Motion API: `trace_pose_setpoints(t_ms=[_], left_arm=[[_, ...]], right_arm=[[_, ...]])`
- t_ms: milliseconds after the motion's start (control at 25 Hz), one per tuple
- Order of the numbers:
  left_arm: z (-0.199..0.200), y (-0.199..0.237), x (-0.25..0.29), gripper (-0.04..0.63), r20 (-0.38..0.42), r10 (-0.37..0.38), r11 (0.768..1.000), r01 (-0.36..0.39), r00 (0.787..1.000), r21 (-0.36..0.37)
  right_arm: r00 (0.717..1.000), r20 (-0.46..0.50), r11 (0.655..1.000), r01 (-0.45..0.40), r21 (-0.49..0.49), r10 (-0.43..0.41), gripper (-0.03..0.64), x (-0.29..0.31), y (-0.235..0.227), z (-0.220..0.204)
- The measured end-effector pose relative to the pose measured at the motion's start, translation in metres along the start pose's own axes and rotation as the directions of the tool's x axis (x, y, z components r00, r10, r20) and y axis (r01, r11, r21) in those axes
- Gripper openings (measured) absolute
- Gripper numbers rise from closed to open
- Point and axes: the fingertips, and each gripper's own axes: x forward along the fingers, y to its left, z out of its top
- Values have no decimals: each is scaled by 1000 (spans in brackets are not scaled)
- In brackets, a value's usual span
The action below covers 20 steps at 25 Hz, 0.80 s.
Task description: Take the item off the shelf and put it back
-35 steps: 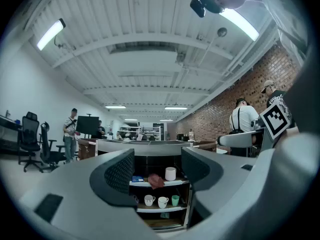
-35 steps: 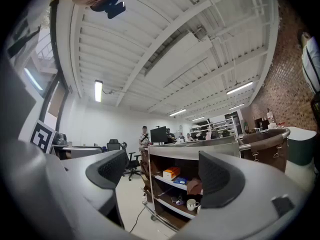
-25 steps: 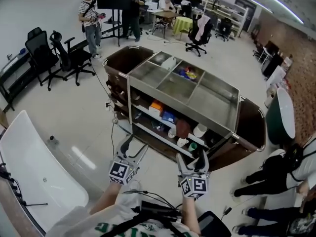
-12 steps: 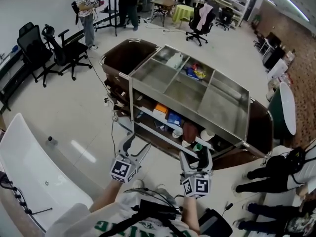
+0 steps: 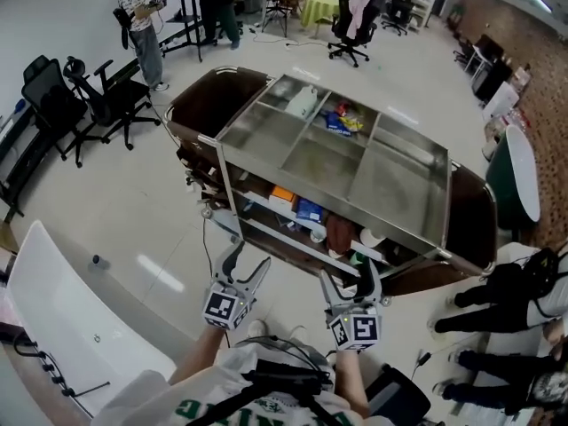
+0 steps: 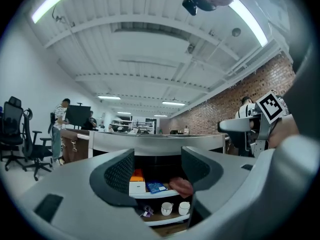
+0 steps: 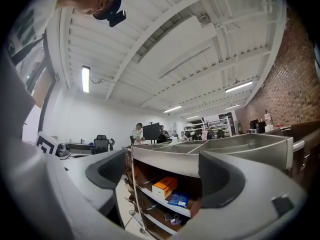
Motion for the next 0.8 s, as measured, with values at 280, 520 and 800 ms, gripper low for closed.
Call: trace_pose_setpoints(t_ms=[280, 520, 800], left_arm=[[-41, -7, 29, 299, -86, -9, 1000, 9, 996, 2], [-101, 15, 60, 432, -165, 35, 999, -40, 986, -24], [-176, 39, 133, 483, -265, 59, 993, -83, 963, -81]], right_arm=[[998, -32, 999, 52, 17, -51, 469, -12, -29, -9], [992, -74, 994, 106, 37, -103, 469, -26, -50, -23], [985, -119, 992, 126, 31, -122, 469, -32, -60, -33]])
